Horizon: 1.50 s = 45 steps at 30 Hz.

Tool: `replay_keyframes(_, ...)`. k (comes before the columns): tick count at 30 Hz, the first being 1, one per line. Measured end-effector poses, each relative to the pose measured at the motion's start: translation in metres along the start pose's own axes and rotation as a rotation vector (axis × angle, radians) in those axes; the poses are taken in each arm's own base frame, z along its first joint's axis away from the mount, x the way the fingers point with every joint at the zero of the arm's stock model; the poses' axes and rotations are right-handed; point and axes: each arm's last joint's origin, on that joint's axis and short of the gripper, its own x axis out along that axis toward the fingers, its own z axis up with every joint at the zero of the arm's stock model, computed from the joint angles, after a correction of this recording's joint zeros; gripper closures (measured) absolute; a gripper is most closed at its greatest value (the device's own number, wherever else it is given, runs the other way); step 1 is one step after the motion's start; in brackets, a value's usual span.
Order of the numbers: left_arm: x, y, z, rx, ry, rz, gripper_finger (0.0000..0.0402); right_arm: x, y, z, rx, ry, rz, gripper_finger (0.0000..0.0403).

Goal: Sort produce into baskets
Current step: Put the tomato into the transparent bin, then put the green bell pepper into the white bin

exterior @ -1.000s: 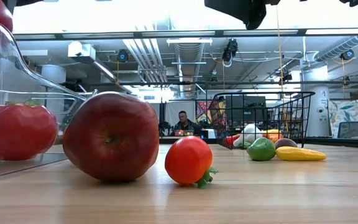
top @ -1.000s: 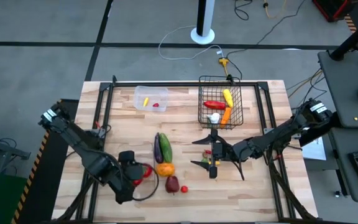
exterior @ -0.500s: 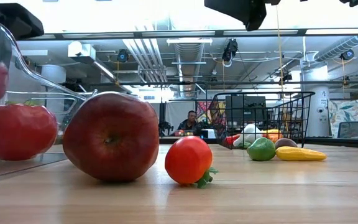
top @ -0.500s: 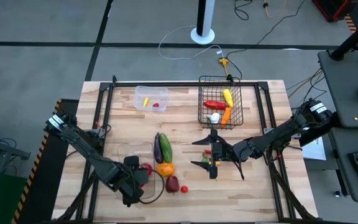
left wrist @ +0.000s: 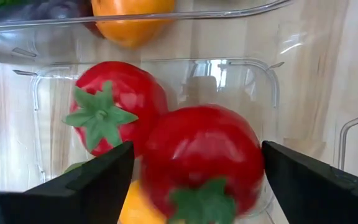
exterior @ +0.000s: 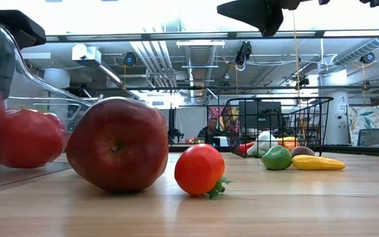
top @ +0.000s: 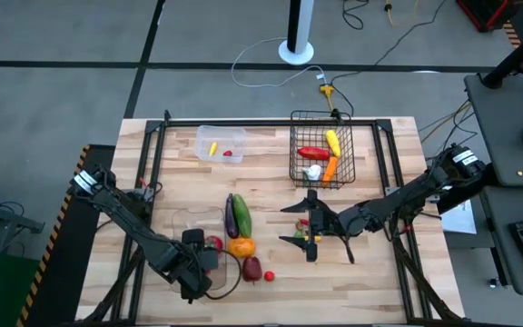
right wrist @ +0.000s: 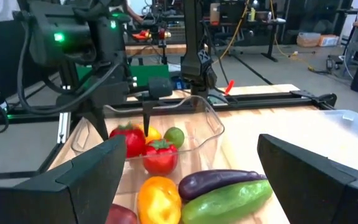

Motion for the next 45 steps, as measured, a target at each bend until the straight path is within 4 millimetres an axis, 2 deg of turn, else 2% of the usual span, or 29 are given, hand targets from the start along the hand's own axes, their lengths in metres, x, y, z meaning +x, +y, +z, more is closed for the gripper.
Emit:
replay_keyframes(15,-0.004,0.001,0.000,0.007,-0.006,-0.007,0.0066,0.000,0.000,-0.001,0.024,0.008,-0.003,0.0049)
replay_keyframes(20,-0.017,0.007,-0.001,0.022,-0.059,-0.019,0.0067,0.000,-0.001,-0.006,0.058,0.052,-0.009,0.0049)
replay_keyframes(27,-0.047,0.021,-0.001,0.056,-0.267,0.064,0.0074,0.000,-0.004,-0.014,0.099,0.131,-0.054,0.0049)
replay_keyframes(33,-0.065,0.035,0.002,0.131,-0.478,0.275,0.0075,0.002,-0.010,-0.018,0.174,0.392,-0.168,0.0049)
replay_keyframes(37,-0.069,0.039,0.001,0.183,-0.527,0.361,0.0075,-0.003,-0.013,-0.012,0.205,0.645,-0.292,0.0049)
replay_keyframes(42,-0.064,0.046,-0.006,0.225,-0.521,0.404,0.0075,-0.002,-0.004,-0.015,0.025,0.951,-0.183,0.0049)
replay_keyframes(45,-0.061,0.049,-0.009,0.207,-0.555,0.402,0.0075,0.006,0.003,-0.020,-0.071,1.055,-0.116,0.0049)
